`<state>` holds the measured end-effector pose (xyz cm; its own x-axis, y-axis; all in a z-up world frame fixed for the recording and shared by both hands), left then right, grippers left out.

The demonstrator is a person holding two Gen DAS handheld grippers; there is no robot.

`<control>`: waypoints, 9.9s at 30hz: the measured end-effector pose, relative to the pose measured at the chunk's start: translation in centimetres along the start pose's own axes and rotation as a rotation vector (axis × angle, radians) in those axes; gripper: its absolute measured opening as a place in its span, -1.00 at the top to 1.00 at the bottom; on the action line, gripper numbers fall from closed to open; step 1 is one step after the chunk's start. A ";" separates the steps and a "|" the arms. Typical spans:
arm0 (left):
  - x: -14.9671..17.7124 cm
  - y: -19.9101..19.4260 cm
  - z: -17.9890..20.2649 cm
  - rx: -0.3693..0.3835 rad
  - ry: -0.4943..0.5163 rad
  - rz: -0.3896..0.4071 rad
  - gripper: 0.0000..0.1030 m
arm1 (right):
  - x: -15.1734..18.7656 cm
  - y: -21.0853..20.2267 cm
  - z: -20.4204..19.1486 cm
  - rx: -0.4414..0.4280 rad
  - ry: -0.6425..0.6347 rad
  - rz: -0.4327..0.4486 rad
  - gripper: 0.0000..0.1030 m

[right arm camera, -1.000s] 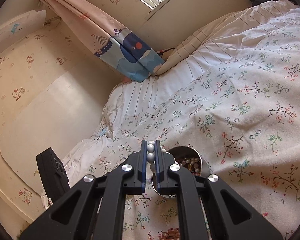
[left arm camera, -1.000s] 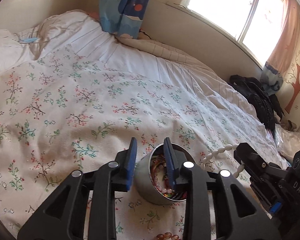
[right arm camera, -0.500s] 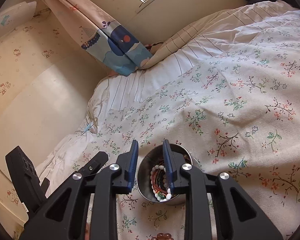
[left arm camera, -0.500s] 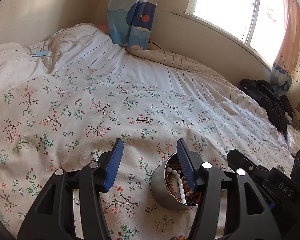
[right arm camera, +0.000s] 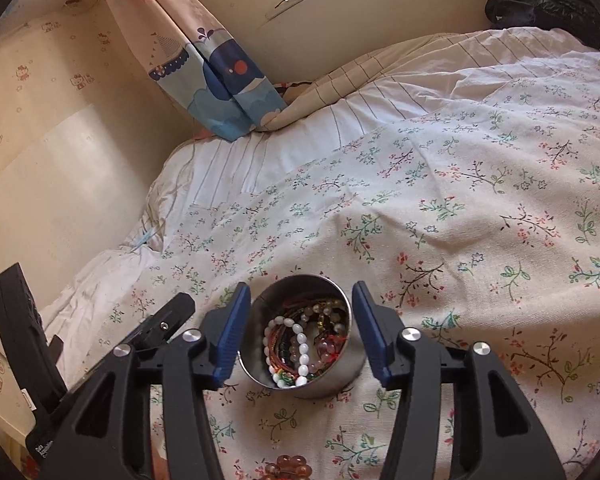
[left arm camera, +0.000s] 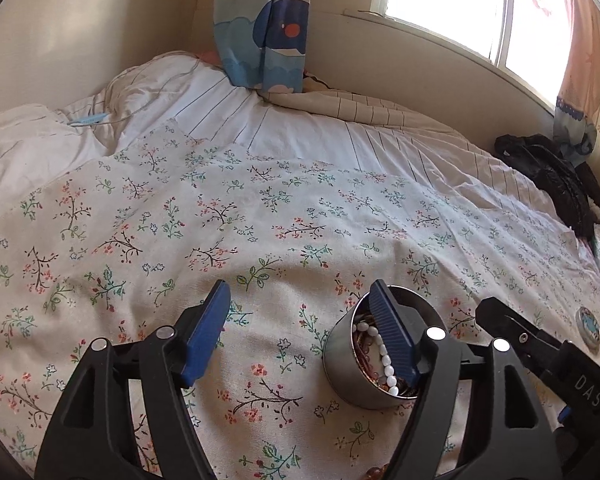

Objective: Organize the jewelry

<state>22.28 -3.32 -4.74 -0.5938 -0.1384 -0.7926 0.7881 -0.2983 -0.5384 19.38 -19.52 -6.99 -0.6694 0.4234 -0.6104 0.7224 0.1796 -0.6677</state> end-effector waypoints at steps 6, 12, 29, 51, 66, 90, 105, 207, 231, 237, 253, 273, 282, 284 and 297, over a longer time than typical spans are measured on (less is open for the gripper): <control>0.9 -1.1 0.6 -0.033 0.069 -0.020 -0.58 | 1.0 -0.9 1.2 0.108 -0.037 -0.004 -0.32; 2.1 -2.2 0.8 -0.041 0.107 -0.068 -0.65 | 2.1 -2.1 2.5 0.187 -0.049 -0.021 -0.56; 6.7 -6.9 0.0 -0.019 0.149 -0.156 -0.74 | 7.4 -6.8 2.3 0.245 -0.125 -0.069 -0.82; 8.1 -7.3 -1.5 -0.044 0.112 -0.208 -0.74 | 9.3 -1.4 -0.1 0.320 -0.309 -0.178 -0.84; 8.1 -6.8 -2.3 -0.060 0.092 -0.223 -0.74 | 7.7 -0.9 5.9 0.603 -0.191 -0.199 -0.85; 9.8 -6.4 5.8 0.161 0.363 -0.228 -0.74 | 7.1 -2.8 10.0 0.724 -0.119 -0.193 -0.86; 11.3 -2.2 9.9 0.336 0.384 -0.337 0.15 | 7.3 -2.0 10.3 0.643 -0.054 -0.235 -0.86; 7.2 -6.3 1.4 0.135 0.165 -0.176 0.89 | 5.9 -9.1 2.5 0.078 -0.067 0.025 0.76; 7.0 -5.3 1.4 0.136 0.154 -0.185 0.89 | 9.6 0.4 3.4 0.450 -0.346 -0.249 0.30; 6.5 -5.4 1.5 0.146 0.143 -0.162 0.89 | 7.9 -1.8 6.4 0.182 -0.017 -0.241 0.76; 3.0 -3.4 2.7 0.229 0.082 -0.061 0.89 | 1.3 -6.8 1.3 -0.164 0.068 0.047 0.75; 2.0 3.9 2.2 0.246 0.012 -0.130 0.55 | -1.7 0.8 -1.8 -0.206 0.048 -0.008 0.75; 0.2 1.9 -1.8 0.159 -0.100 -0.028 0.09 | -0.7 2.1 -1.9 -0.201 0.060 -0.053 0.27; 0.3 2.1 -2.2 0.142 -0.108 -0.036 0.07 | -0.7 2.0 -1.5 -0.192 0.070 -0.053 0.25; 0.9 2.2 -0.5 0.097 0.007 -0.058 -0.06 | -0.7 2.0 -0.9 -0.118 0.048 -0.037 -0.06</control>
<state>23.62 -3.64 -6.77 -0.6363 -0.1119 -0.7633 0.7332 -0.3952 -0.5533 21.39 -18.66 -7.53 -0.6891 0.4560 -0.5632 0.7145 0.2981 -0.6329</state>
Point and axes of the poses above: each gripper's, at about its wrist camera, not at the fingertips, and y roughly the way its jaws point, z to its right, x to its underside, the point moved 5 cm from there along y, roughly the way its jaws point, and after that the axes turned 15 degrees about x, right-handed, at the moved point
